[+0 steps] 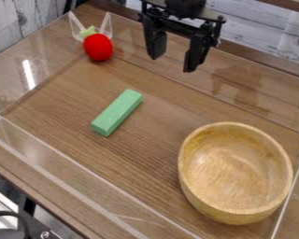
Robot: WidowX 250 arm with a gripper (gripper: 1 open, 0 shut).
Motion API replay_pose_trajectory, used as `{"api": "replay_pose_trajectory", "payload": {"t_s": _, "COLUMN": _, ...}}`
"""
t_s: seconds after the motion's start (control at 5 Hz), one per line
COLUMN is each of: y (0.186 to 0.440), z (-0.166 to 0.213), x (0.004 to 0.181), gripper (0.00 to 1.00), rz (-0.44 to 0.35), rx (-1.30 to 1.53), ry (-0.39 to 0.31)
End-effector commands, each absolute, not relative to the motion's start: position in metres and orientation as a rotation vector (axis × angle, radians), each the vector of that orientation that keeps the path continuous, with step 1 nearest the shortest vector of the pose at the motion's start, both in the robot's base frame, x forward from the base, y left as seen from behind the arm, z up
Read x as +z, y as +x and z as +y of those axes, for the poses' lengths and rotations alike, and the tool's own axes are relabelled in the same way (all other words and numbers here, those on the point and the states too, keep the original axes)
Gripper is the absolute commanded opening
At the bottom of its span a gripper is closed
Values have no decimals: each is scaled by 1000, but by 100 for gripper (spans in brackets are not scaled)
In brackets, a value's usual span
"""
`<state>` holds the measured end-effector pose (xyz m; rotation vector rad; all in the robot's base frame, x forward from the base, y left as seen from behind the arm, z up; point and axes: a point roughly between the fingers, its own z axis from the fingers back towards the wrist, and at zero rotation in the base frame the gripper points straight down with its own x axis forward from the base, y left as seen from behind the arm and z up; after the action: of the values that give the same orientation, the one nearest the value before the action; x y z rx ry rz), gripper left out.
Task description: Put the green object in the brown bowl
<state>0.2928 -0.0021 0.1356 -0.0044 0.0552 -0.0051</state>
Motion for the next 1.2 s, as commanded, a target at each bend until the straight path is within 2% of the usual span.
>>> {"api": "replay_pose_trajectory", "payload": {"t_s": 0.0, "y": 280, "z": 8, "x": 129, "gripper": 100, "rz": 75, "rx": -12, "ry": 0}}
{"api": "replay_pose_trajectory", "payload": {"t_s": 0.2, "y": 258, "z": 32, "x": 121, "gripper": 100, "rz": 67, "rx": -18, "ry": 16}}
{"api": "replay_pose_trajectory", "payload": {"t_s": 0.6, "y": 261, "z": 51, "x": 106, "gripper": 100, "rz": 17, "rx": -60, "ry": 24}}
{"api": "replay_pose_trajectory", "payload": {"t_s": 1.0, "y": 266, "z": 72, "x": 101, "gripper": 100, "rz": -3, "rx": -29, "ry": 33}}
